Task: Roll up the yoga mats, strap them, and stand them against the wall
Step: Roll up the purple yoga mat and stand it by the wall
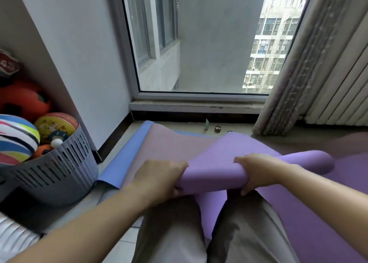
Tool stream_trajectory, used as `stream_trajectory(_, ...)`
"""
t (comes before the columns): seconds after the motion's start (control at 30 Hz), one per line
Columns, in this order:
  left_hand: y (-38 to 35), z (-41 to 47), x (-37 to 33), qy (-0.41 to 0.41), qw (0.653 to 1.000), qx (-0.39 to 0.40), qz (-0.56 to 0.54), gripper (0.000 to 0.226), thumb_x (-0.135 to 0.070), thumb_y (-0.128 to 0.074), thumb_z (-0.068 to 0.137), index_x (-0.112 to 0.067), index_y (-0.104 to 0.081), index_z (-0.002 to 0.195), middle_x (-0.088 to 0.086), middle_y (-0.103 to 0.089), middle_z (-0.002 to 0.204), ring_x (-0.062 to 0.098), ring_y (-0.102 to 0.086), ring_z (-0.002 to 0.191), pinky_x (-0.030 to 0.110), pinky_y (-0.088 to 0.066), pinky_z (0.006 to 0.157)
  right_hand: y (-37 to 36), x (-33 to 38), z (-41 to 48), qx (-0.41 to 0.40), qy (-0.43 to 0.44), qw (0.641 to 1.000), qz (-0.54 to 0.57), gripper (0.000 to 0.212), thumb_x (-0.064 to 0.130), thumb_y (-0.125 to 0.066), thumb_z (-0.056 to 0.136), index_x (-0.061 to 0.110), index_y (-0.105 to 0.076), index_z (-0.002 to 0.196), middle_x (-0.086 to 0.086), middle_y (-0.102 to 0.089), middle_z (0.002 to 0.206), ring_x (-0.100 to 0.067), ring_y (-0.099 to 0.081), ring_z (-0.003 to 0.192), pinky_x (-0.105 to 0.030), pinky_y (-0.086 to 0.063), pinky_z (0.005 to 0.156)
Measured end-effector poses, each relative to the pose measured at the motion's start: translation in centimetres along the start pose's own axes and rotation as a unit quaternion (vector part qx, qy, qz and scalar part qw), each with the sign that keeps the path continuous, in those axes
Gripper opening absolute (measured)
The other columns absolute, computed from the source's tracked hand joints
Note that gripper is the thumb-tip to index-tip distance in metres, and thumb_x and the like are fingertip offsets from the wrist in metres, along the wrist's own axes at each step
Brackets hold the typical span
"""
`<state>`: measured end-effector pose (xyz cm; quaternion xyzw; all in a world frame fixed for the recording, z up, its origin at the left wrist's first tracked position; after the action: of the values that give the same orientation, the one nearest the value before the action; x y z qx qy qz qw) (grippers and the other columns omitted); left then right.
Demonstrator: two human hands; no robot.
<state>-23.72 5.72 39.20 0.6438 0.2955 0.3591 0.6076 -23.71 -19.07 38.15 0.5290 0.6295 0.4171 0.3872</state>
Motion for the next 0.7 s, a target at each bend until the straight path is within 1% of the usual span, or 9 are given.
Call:
stream_trajectory(0.1,0.0,1.0,2.2,0.023,0.996,-0.063,0.054,0.040,-0.046,-0.059,0.084,-0.030,-0.048,0.120,-0.003,-0.064,0.116,0.025,-0.061,0.104,0.033,-0.042,0.078,0.1,-2.2,-0.2,-0.048,-0.064,0.997,-0.024,0.041,0.054,-0.073,0.066,0.031,-0.051,0.092,0.011,-0.062,0.094,-0.014,-0.053,0.084,-0.027,-0.040,0.064)
stream_trajectory(0.2,-0.7,2.0,4.7,0.089,0.991,-0.084,0.057,0.046,-0.043,-0.064,0.081,-0.026,-0.051,0.122,-0.001,-0.060,0.116,0.024,-0.058,0.108,0.036,-0.038,0.089,1.0,0.3,-0.8,-0.088,-0.061,0.994,-0.034,0.023,0.043,-0.066,0.071,0.029,-0.054,0.084,0.006,-0.063,0.085,-0.018,-0.056,0.079,-0.026,-0.039,0.060)
stream_trajectory(0.23,-0.9,2.2,5.7,0.104,0.988,-0.102,0.055,0.045,-0.041,-0.068,0.078,-0.023,-0.055,0.118,0.001,-0.061,0.111,0.025,-0.059,0.104,0.038,-0.038,0.090,1.4,1.7,-1.3,-0.093,-0.052,0.994,-0.034,0.019,0.039,-0.064,0.071,0.028,-0.054,0.081,0.005,-0.060,0.077,-0.020,-0.056,0.073,-0.025,-0.038,0.058)
stream_trajectory(0.3,-1.4,2.6,7.3,0.111,0.982,-0.141,0.062,0.041,-0.030,-0.081,0.064,-0.017,-0.064,0.099,0.006,-0.064,0.089,0.029,-0.063,0.084,0.043,-0.044,0.082,2.2,4.1,-2.6,-0.094,-0.033,0.994,-0.035,0.013,0.034,-0.062,0.073,0.025,-0.054,0.078,0.004,-0.054,0.070,-0.022,-0.050,0.065,-0.025,-0.036,0.057)
stream_trajectory(0.4,-1.4,3.2,8.2,0.108,0.965,-0.232,0.054,0.024,-0.016,-0.076,0.063,-0.014,-0.063,0.083,0.008,-0.062,0.075,0.030,-0.063,0.068,0.042,-0.045,0.074,3.6,5.8,-4.8,-0.098,-0.002,0.994,-0.041,0.012,0.031,-0.059,0.079,0.021,-0.055,0.084,0.000,-0.055,0.078,-0.023,-0.045,0.068,-0.025,-0.035,0.062)
stream_trajectory(0.47,-0.5,4.2,7.7,0.103,0.948,-0.298,0.035,0.018,-0.015,-0.064,0.065,-0.015,-0.061,0.083,0.007,-0.062,0.075,0.029,-0.061,0.068,0.040,-0.042,0.076,4.3,5.6,-5.7,-0.100,-0.001,0.994,-0.036,0.014,0.028,-0.057,0.081,0.018,-0.048,0.078,0.003,-0.044,0.068,-0.020,-0.041,0.060,-0.025,-0.032,0.053)
stream_trajectory(0.53,0.5,5.8,6.9,0.105,0.931,-0.349,0.010,0.020,-0.010,-0.066,0.066,-0.017,-0.061,0.083,0.004,-0.063,0.077,0.028,-0.060,0.070,0.038,-0.035,0.079,4.7,4.5,-6.1,-0.107,-0.013,0.994,-0.025,0.014,0.028,-0.056,0.081,0.018,-0.047,0.078,0.003,-0.041,0.065,-0.020,-0.041,0.058,-0.025,-0.027,0.046)
stream_trajectory(0.63,1.4,8.3,5.6,0.114,0.923,-0.368,-0.014,0.025,-0.003,-0.072,0.066,-0.019,-0.063,0.084,0.003,-0.063,0.080,0.027,-0.060,0.075,0.039,-0.032,0.085,4.4,2.3,-5.5,-0.127,-0.038,0.991,0.007,0.015,0.032,-0.056,0.081,0.019,-0.048,0.080,-0.001,-0.051,0.074,-0.026,-0.049,0.069,-0.026,-0.032,0.052)
stream_trajectory(0.7,1.6,9.8,4.5,0.106,0.934,-0.341,-0.004,0.026,0.000,-0.069,0.067,-0.019,-0.064,0.085,0.004,-0.064,0.082,0.028,-0.060,0.079,0.042,-0.033,0.087,3.4,0.6,-4.7,-0.127,-0.056,0.990,0.030,0.018,0.035,-0.058,0.081,0.020,-0.048,0.081,-0.004,-0.058,0.082,-0.027,-0.051,0.073,-0.026,-0.035,0.060)
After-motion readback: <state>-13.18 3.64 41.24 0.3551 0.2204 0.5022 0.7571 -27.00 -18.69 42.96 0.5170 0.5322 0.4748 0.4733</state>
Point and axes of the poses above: each hand's wrist, its own z-axis towards the middle knuckle, its own y-axis out of the back of the hand, x = y × z, the point moved 3 cm from there along z, towards the middle knuckle
